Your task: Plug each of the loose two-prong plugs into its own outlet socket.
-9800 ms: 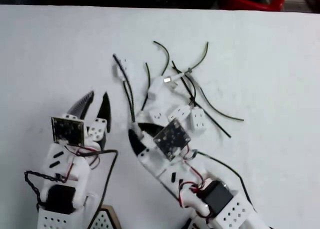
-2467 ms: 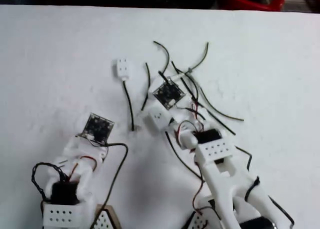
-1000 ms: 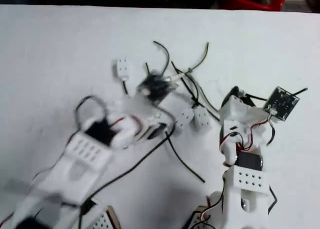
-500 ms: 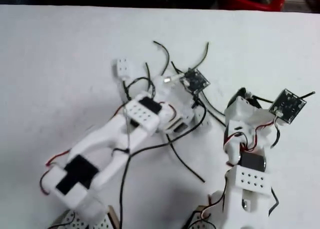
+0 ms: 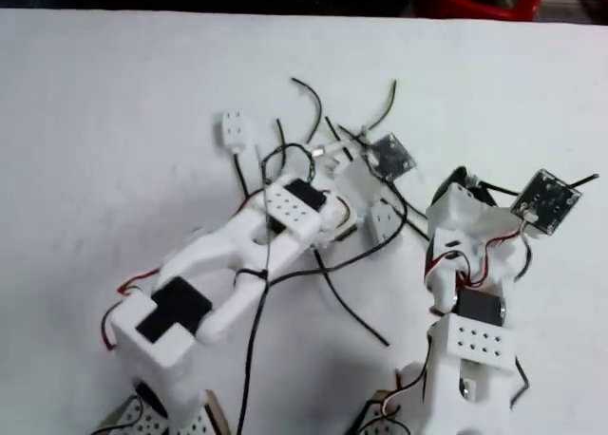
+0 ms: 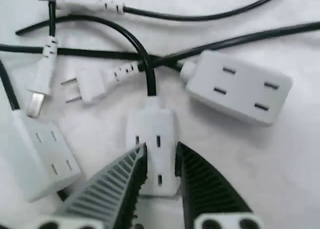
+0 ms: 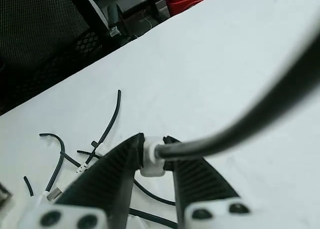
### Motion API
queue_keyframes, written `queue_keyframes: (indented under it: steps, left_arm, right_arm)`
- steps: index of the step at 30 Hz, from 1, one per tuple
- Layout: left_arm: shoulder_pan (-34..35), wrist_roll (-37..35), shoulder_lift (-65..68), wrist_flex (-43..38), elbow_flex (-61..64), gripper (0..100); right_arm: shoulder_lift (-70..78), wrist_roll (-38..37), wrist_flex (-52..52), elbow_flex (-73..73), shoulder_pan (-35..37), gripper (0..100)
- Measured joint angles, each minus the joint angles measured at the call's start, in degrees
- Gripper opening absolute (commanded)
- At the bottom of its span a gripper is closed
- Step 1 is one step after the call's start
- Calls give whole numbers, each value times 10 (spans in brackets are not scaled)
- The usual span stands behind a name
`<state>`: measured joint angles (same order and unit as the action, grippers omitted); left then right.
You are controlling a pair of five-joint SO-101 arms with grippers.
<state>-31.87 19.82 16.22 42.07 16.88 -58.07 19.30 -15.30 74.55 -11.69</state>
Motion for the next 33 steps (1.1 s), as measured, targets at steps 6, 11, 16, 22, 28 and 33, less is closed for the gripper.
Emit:
queue_keyframes:
  steps: [6, 11, 16, 22, 28, 33]
  left_arm:
    - [41, 162, 0, 32, -6, 140]
    - [72, 211, 0, 37, -6, 224]
    - [77, 183, -49, 90, -4, 225]
    - [100, 117, -199, 170, -4, 225]
    - [193, 26, -321, 207, 56, 225]
    - [289, -4, -432, 164, 202, 229]
  right_arm:
    - [0, 0, 0, 0, 0, 18]
    - [0, 0, 0, 0, 0, 18]
    - [0, 0, 0, 0, 1, 19]
    - [1, -52, 0, 9, 33, 18]
    - [0, -135, -8, 11, 123, 18]
    - [0, -181, -48, 4, 207, 18]
